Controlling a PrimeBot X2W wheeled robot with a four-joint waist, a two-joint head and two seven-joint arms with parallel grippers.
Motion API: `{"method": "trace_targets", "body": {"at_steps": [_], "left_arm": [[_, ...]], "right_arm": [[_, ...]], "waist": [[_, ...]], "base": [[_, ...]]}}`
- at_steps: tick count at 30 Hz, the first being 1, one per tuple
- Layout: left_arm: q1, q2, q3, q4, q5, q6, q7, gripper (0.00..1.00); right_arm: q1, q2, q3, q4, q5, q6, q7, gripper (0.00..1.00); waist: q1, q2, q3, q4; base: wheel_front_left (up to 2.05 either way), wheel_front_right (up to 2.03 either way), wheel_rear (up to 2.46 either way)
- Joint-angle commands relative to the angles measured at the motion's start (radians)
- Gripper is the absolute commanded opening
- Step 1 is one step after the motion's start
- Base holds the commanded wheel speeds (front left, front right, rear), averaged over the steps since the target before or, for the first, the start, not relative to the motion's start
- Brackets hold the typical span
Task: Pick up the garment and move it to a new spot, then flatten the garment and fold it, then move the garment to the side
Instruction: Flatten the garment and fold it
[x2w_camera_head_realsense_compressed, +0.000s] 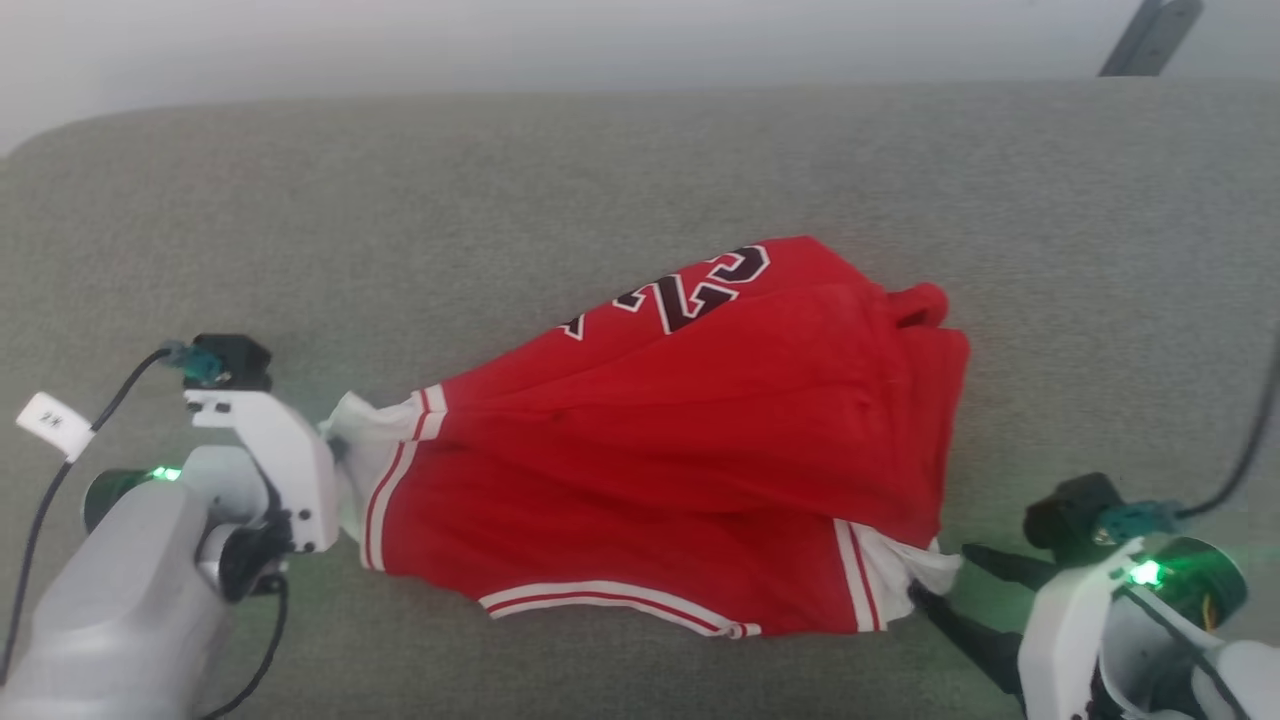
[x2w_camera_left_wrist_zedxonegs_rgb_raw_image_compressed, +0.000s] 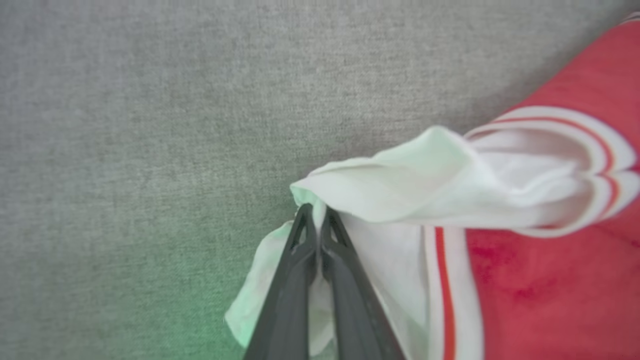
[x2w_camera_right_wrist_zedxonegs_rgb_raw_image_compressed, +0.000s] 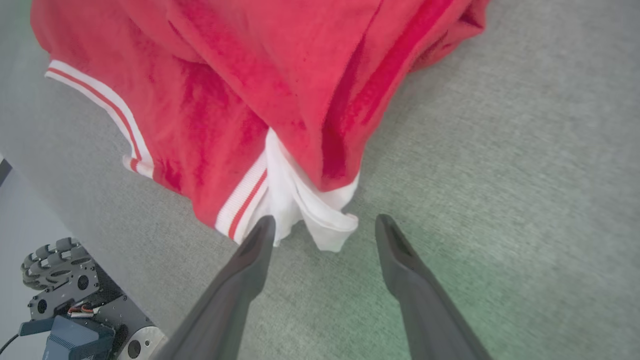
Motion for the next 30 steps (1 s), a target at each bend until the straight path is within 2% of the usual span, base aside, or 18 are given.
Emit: {"method": "trace_targets", "body": {"at_steps": [1,7,8,9,10,11,15,20,30], "left_arm": [[-0.006,-0.025,-0.011,0.011,0.006,-0.006,-0.001,0.0],[-0.044,-0.055,-0.031,0.02,0.021,-0.015,-0.021,0.0],[-0.048,-0.059,-0.032,0.022,0.022,-0.015,-0.026,0.0],[-0.053,-0.062,-0.034,0.025,0.022,-0.017,-0.028,0.0],[-0.057,-0.063,-0.036,0.03,0.024,-0.017,-0.031,0.0],[-0.061,-0.066,-0.037,0.034,0.025,-0.016,-0.033,0.0],[-0.066,-0.066,-0.037,0.051,0.019,-0.019,-0.036,0.0],[-0.086,-0.038,-0.041,0.04,0.015,-0.024,-0.012,0.0],[-0.121,0.04,-0.05,-0.144,-0.023,-0.038,0.14,0.0]], "right_arm": [[-0.015,0.006,0.012,0.01,0.007,0.0,0.009,1.0],[-0.073,0.026,0.069,0.088,-0.004,0.0,0.056,1.0],[-0.083,0.029,0.078,0.107,-0.014,0.0,0.062,0.94],[-0.093,0.031,0.091,0.123,-0.027,0.0,0.068,0.47],[-0.1,0.038,0.1,0.137,-0.032,0.0,0.068,0.27],[-0.107,0.044,0.106,0.151,-0.038,0.0,0.063,0.0],[-0.131,0.045,0.108,0.19,-0.046,0.0,0.038,0.0],[-0.157,0.025,0.067,0.185,-0.014,-0.001,0.033,0.0],[-0.232,-0.015,-0.025,0.1,0.059,-0.001,0.078,0.0]], "waist": [[0.0,-0.0001,0.009,0.013],[0.0,-0.0001,0.027,0.044],[0.0,-0.0001,0.028,0.049],[0.0,-0.0001,0.029,0.052],[0.0,-0.0001,0.03,0.054],[0.0,-0.0001,0.03,0.056],[0.0,-0.0001,0.023,0.061],[0.0,-0.0001,-0.017,0.056],[0.0,-0.0001,-0.155,0.054]], "base": [[0.0,0.0,0.0],[0.0,0.0,0.0],[0.0,0.0,0.0],[0.0,0.0,0.0],[0.0,0.0,0.0],[0.0,0.0,0.0],[0.0,0.0,0.0],[0.0,0.0,0.0],[0.0,0.0,0.0]]}}
